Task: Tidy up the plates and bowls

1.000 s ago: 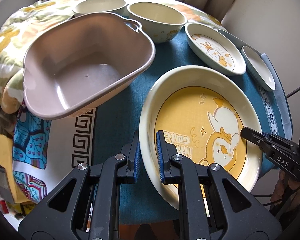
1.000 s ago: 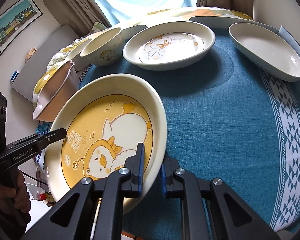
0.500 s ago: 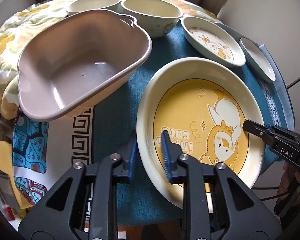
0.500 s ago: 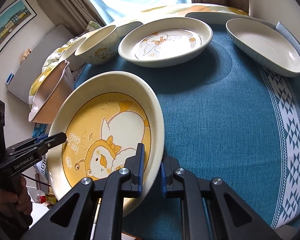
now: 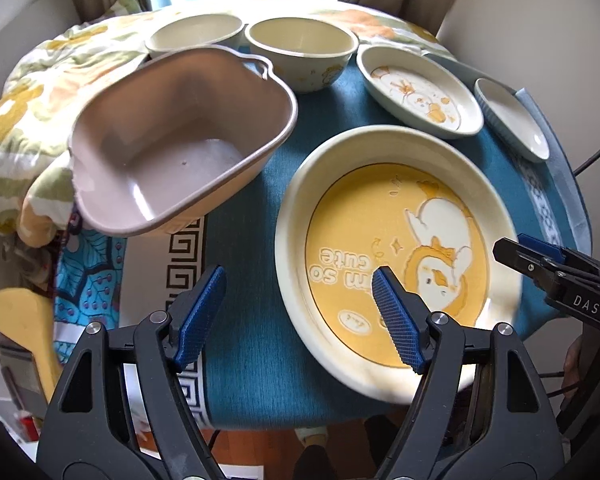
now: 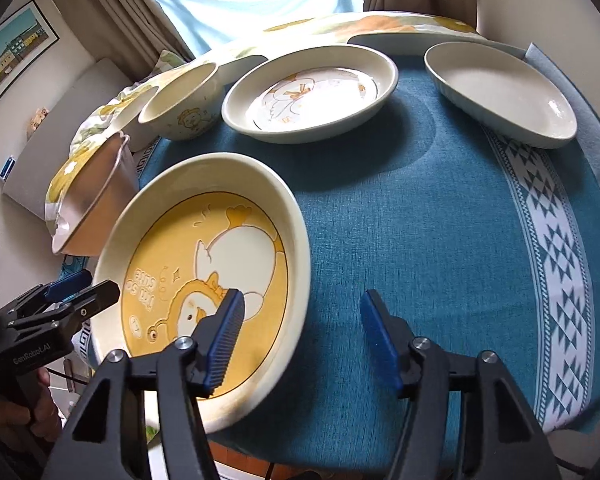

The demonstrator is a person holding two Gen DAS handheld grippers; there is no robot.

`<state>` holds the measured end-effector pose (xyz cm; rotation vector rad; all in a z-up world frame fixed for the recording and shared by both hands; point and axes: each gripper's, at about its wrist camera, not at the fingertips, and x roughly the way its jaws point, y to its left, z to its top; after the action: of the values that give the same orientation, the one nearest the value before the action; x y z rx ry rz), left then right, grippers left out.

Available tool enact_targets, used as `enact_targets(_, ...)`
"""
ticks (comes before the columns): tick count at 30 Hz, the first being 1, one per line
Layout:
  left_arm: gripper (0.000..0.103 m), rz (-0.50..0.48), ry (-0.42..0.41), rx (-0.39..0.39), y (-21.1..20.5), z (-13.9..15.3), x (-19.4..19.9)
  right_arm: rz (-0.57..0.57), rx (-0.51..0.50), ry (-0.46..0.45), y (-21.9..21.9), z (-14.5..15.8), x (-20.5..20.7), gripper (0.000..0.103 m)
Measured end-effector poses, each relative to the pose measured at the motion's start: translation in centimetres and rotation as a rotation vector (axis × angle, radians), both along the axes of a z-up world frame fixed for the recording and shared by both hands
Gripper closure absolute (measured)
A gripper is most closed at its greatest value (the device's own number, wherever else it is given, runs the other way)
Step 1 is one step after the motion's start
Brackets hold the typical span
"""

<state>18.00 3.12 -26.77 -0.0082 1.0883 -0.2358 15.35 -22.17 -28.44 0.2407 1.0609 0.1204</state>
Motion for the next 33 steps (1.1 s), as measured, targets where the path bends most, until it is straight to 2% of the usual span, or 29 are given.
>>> enact_targets(4,0.029,-0.024,-0.072,-0.014,-0.4,4.0,-1.6,-0.037,-0.012,-0.067,-0.6,3.8,-1.8,0.046)
enact_targets(6,0.029,-0.044,-0.123,-0.030,-0.9,6.5,-2.2,-0.068,-0.010,-0.111,-1.2,5.9,-2.6,0.027)
enact_targets(7,0.023,-0.057,-0.152,-0.038,-1.3,7.8,-2.3,-0.089,-0.009,-0.141,-1.8,7.2,-3.1,0.010)
enact_targets(8,0.017,-0.072,-0.180,-0.044,-1.9,9.2,-2.3,-0.105,-0.010,-0.167,-2.3,8.2,-3.4,0.002)
enact_targets(9,0.006,-0.091,-0.212,-0.049,-2.6,10.6,-2.3,-0.123,-0.013,-0.194,-2.9,9.4,-3.8,0.002)
enact_targets(10,0.000,-0.109,-0.247,-0.056,-3.3,11.9,-2.3,-0.139,-0.022,-0.215,-3.4,10.3,-4.1,0.002)
enact_targets(13,0.000,-0.186,-0.313,-0.106,-5.8,15.3,-1.5,-0.198,-0.077,-0.251,-5.4,13.2,-4.5,0.002)
enact_targets(17,0.000,-0.283,-0.294,-0.171,-9.7,17.9,0.8,-0.211,-0.235,-0.187,-8.2,16.0,-4.1,0.002)
enact_targets(19,0.000,-0.324,-0.264,-0.195,-11.9,18.5,2.2,-0.221,-0.276,-0.181,-9.7,16.9,-4.1,0.002)
enact_targets(21,0.000,-0.365,-0.224,-0.221,-14.3,18.7,3.5,-0.233,-0.272,-0.185,-11.4,17.5,-4.1,0.002)
enact_targets(26,0.000,-0.432,-0.133,-0.243,-19.9,17.9,7.5,-0.259,-0.149,-0.115,-16.1,16.1,-1.8,0.002)
enact_targets(29,0.001,-0.461,-0.050,-0.243,-23.1,15.7,10.7,-0.293,-0.068,-0.087,-19.1,14.1,0.1,0.002)
enact_targets(33,0.007,-0.469,0.020,-0.193,-26.6,11.9,14.6,-0.347,0.053,-0.042,-22.6,10.6,2.7,0.004)
